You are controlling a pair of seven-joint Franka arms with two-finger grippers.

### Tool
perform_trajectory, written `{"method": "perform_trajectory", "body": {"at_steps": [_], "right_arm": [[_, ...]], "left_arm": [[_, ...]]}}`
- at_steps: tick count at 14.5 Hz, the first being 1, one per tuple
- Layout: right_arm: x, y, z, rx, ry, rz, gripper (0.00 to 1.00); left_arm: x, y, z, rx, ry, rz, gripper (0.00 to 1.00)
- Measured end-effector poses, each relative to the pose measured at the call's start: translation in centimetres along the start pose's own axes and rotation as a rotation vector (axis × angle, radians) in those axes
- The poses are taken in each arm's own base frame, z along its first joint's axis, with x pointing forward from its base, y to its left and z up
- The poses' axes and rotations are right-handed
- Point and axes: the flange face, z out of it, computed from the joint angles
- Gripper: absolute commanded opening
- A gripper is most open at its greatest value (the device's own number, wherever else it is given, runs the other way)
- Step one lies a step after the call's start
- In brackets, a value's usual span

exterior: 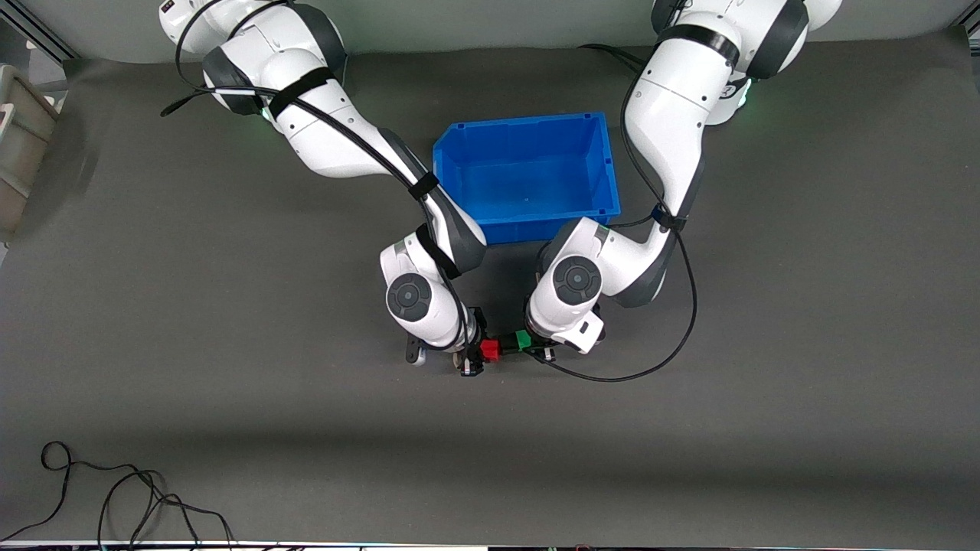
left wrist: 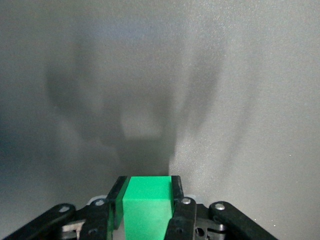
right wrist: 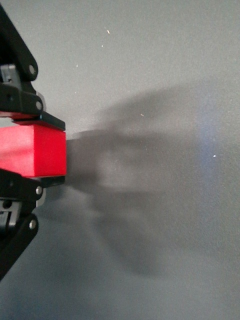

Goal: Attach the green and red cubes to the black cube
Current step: 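Press the red and green cubes against opposite faces of the black cube, then open both grippers and lift them off the cube row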

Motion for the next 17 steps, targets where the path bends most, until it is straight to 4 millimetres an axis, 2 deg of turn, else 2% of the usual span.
{"method": "perform_trajectory", "body": {"at_steps": [2,3,4,5,7,8,10,11,12,13,14,15,16,17], "right_arm": [[-0.01,-0.02,-0.02,0.001,0.0,0.0,0.0],[-0.02,-0.02,-0.02,0.001,0.0,0.0,0.09],[-0.04,-0.03,-0.04,0.001,-0.001,0.0,0.17],[-0.05,-0.04,-0.06,0.001,-0.001,0.0,0.19],[-0.09,-0.07,-0.13,0.003,-0.002,-0.001,0.16],[-0.07,-0.1,-0.14,0.004,-0.001,-0.001,0.11],[-0.03,-0.11,-0.1,0.006,0.004,-0.006,0.09],[0.0,-0.1,-0.04,0.007,0.007,-0.011,0.08],[0.03,-0.08,0.07,0.006,0.009,-0.016,0.08],[0.02,-0.03,0.16,0.005,0.01,-0.019,0.08],[-0.05,0.07,0.24,0.003,0.01,-0.021,0.09],[-0.15,0.17,0.29,0.002,0.009,-0.023,0.21],[-0.25,0.25,0.32,0.002,0.009,-0.024,0.49],[-0.32,0.32,0.34,0.001,0.009,-0.026,0.99]], "left_arm": [[0.0,-0.03,0.07,0.001,0.001,-0.003,0.01],[0.02,-0.05,0.16,0.001,0.002,-0.004,0.07],[0.04,-0.08,0.29,0.002,0.003,-0.006,0.21],[0.07,-0.09,0.42,0.003,0.003,-0.006,0.34],[0.1,-0.06,0.59,0.0,0.002,-0.008,0.39],[0.08,0.01,0.53,-0.002,0.001,-0.009,0.38],[0.0,0.25,0.21,-0.009,-0.004,-0.023,0.37],[-0.05,0.37,0.05,-0.012,-0.006,-0.031,0.42],[-0.07,0.43,-0.02,-0.014,-0.007,-0.037,0.56],[-0.11,0.44,-0.07,-0.015,-0.009,-0.041,0.88],[-0.18,0.47,-0.14,-0.018,-0.011,-0.043,1.0],[-0.24,0.52,-0.22,-0.021,-0.015,-0.045,1.0],[-0.3,0.58,-0.31,-0.026,-0.019,-0.048,1.0],[-0.34,0.62,-0.37,-0.03,-0.023,-0.05,1.0]]}}
